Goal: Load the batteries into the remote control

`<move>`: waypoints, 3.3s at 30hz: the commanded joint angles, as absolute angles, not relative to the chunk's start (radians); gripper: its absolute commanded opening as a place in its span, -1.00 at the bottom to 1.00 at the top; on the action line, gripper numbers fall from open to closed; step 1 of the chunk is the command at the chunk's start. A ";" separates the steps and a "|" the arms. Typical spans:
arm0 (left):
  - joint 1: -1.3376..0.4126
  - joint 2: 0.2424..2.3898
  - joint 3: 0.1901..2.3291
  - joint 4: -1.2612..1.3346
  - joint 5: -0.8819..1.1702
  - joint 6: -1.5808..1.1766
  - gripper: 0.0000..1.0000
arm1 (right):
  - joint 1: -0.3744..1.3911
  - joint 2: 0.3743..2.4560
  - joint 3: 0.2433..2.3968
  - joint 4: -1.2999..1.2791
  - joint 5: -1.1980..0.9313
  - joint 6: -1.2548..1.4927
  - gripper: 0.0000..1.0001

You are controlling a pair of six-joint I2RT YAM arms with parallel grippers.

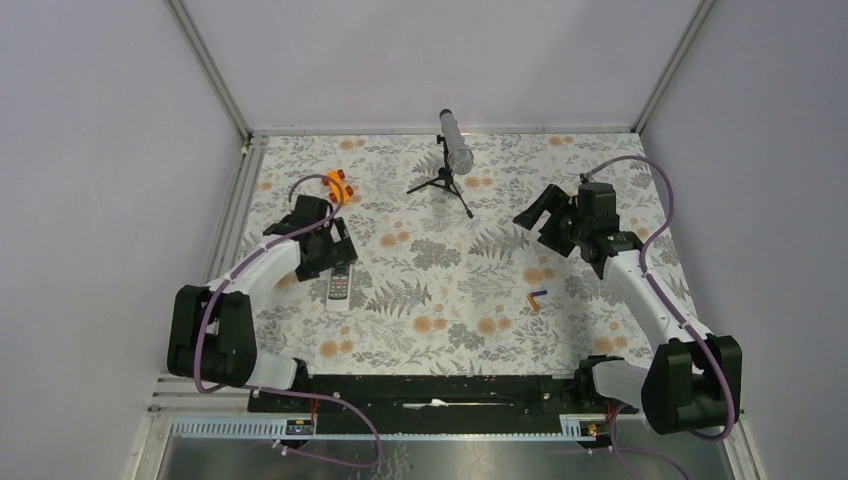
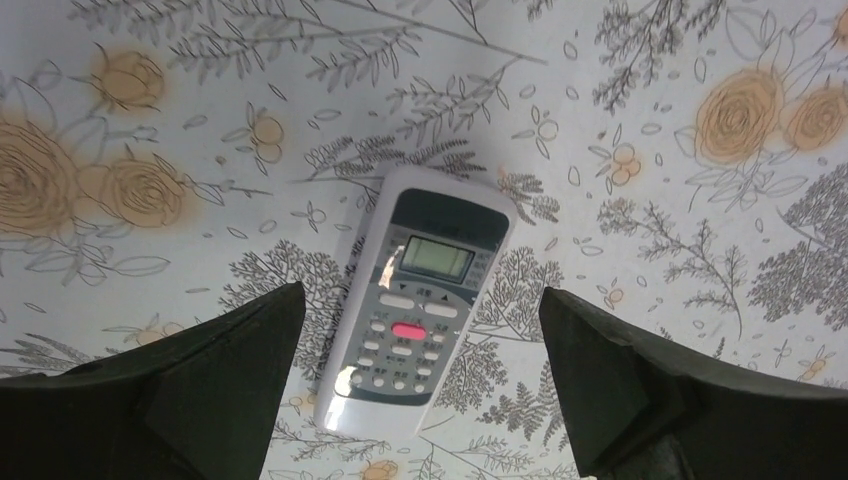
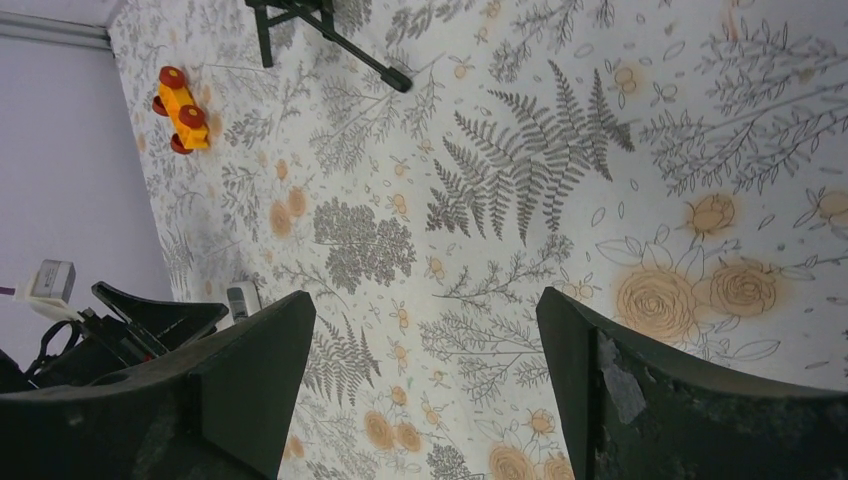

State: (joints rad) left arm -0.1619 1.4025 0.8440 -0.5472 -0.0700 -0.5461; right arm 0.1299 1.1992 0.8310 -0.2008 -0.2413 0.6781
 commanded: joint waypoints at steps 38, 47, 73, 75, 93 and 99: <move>-0.311 1.569 0.862 -0.597 -0.172 -0.632 0.06 | 0.129 1.179 0.706 -0.203 -0.345 0.725 0.65; -0.313 1.433 0.895 -0.529 0.020 -0.620 -0.29 | 0.135 1.153 0.650 -0.066 -0.457 0.707 0.64; -0.319 1.177 0.950 0.148 0.738 -1.140 -0.35 | 0.670 1.332 0.720 0.859 -0.524 1.008 0.99; -0.327 1.160 0.921 0.218 0.755 -1.165 -0.35 | 0.683 1.368 0.732 0.900 -0.525 1.052 0.99; -0.367 1.101 0.780 0.399 0.799 -1.212 -0.39 | 0.737 1.385 0.666 1.108 -0.461 1.125 0.67; -0.368 1.090 0.767 0.403 0.799 -1.213 -0.22 | 0.738 1.358 0.674 1.018 -0.403 1.068 0.19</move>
State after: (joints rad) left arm -0.3630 1.1286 0.7742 0.3126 0.7753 -1.2064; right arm 0.7280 1.4033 0.6601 1.0409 -0.4686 1.1263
